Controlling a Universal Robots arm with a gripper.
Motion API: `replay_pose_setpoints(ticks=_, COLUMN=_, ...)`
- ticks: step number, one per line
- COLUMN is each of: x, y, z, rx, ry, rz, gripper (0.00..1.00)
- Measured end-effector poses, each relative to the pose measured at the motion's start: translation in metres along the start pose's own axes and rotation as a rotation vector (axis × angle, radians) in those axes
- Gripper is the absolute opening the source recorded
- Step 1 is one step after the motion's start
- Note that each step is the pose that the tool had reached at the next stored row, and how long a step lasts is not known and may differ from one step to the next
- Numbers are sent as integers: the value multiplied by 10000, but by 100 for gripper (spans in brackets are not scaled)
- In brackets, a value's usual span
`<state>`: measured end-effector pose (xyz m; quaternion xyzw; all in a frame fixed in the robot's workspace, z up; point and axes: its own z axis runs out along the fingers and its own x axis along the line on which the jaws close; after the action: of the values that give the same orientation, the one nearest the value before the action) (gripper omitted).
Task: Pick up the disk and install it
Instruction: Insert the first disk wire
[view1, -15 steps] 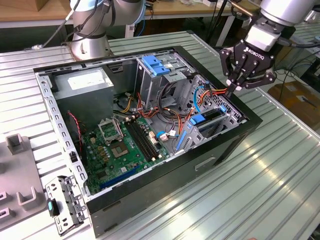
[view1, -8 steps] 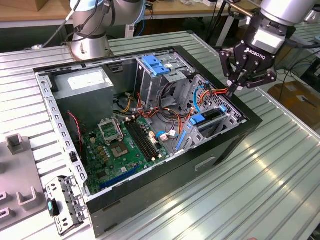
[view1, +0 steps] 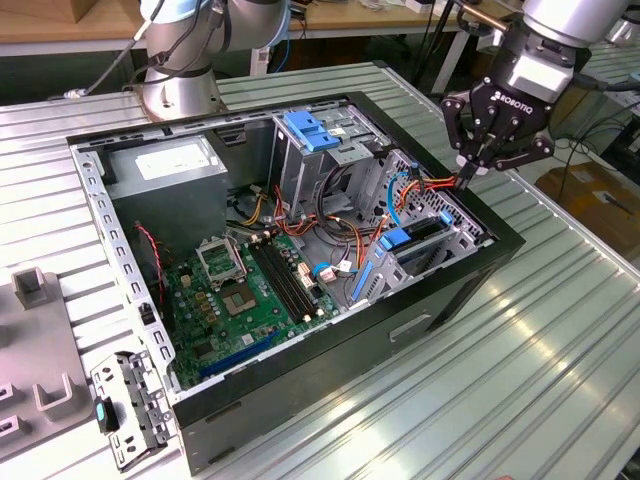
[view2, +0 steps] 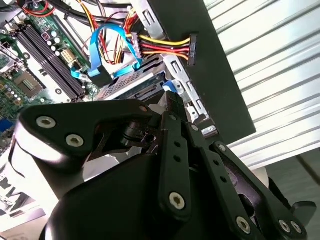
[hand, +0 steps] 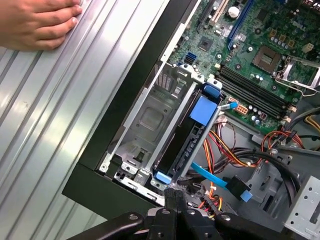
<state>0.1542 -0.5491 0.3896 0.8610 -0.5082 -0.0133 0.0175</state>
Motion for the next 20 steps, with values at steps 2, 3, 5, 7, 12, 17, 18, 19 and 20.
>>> replay_pose_setpoints(ticks=2, x=9, y=-33, z=-2, rx=24, ry=-40, rz=-102, gripper=11)
replay_pose_setpoints(ticks=3, x=10, y=-37, z=-2, rx=45, ry=-75, rz=-149, gripper=11)
replay_pose_setpoints(ticks=5, x=11, y=-42, z=-2, rx=64, ry=-99, rz=-224, gripper=11)
replay_pose_setpoints(ticks=7, x=12, y=-42, z=-2, rx=65, ry=-99, rz=-238, gripper=11)
replay_pose_setpoints(ticks=12, x=13, y=-43, z=-2, rx=65, ry=-98, rz=-241, gripper=11)
replay_pose_setpoints(ticks=17, x=13, y=-42, z=-2, rx=65, ry=-98, rz=-241, gripper=11)
replay_pose_setpoints(ticks=18, x=12, y=-43, z=-1, rx=65, ry=-99, rz=-242, gripper=11)
replay_pose_setpoints(ticks=19, x=13, y=-43, z=-2, rx=65, ry=-98, rz=-242, gripper=11)
replay_pose_setpoints(ticks=20, x=12, y=-43, z=-1, rx=65, ry=-99, rz=-242, gripper=18)
